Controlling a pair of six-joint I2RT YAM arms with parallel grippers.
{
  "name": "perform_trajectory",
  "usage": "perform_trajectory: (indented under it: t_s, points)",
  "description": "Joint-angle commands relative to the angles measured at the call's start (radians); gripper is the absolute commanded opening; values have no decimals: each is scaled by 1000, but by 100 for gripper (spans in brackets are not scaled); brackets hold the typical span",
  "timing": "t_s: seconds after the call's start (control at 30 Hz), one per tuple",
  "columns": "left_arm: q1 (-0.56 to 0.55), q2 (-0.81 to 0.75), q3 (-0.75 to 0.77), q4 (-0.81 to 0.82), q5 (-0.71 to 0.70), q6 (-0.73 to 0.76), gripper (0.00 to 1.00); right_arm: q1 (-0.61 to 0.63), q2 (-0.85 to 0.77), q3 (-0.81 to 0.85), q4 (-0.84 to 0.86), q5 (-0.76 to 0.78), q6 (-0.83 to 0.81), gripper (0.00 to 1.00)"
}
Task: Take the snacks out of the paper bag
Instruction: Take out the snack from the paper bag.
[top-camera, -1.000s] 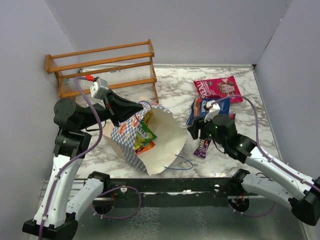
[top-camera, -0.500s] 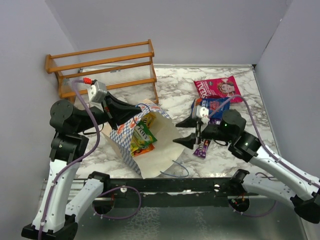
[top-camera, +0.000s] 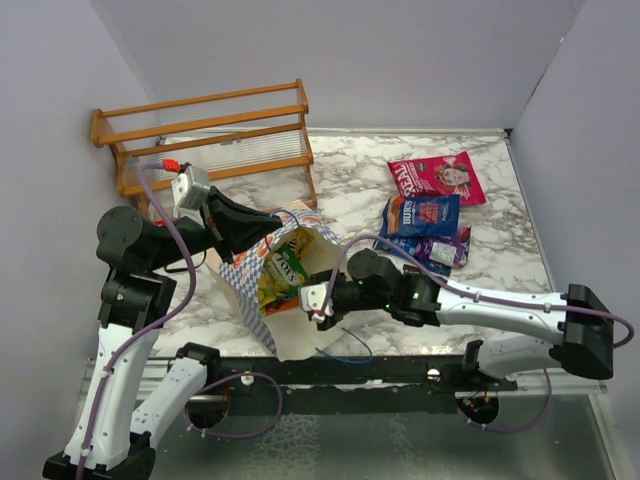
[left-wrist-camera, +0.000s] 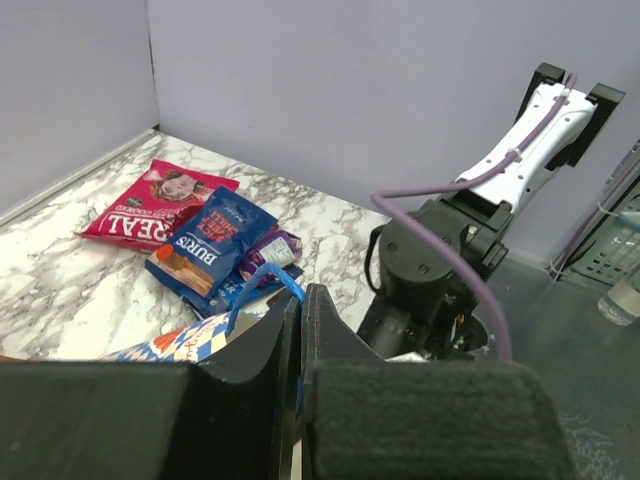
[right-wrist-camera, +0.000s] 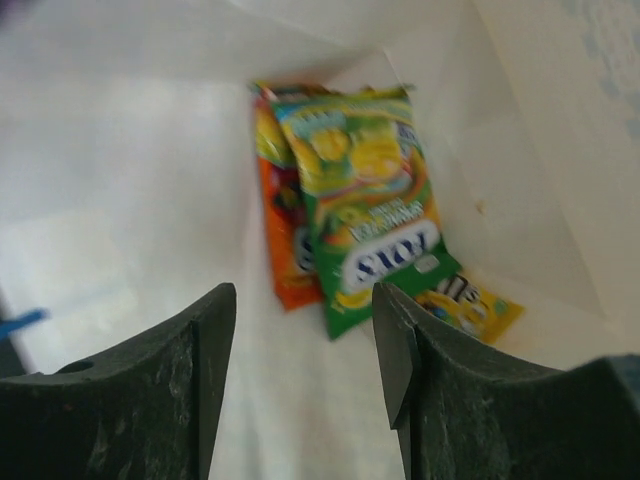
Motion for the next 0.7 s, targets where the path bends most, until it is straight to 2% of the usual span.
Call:
perform_trajectory:
  t_s: [0.0,0.13,0.3,0.67]
  points:
    - [-1,-19,-13,72,0,-26,0,2,81,7,114,201,-163,58]
    - [-1,-24,-15,89,-1,-33,0,1,149,-27,240,152,-213,63]
    - [-1,-29,7,64,-3,-21,0,1,286,-8,331,134,-214,63]
    - [-1,-23,13,100,-15,-52,0,1,470,1,562,162,-177,61]
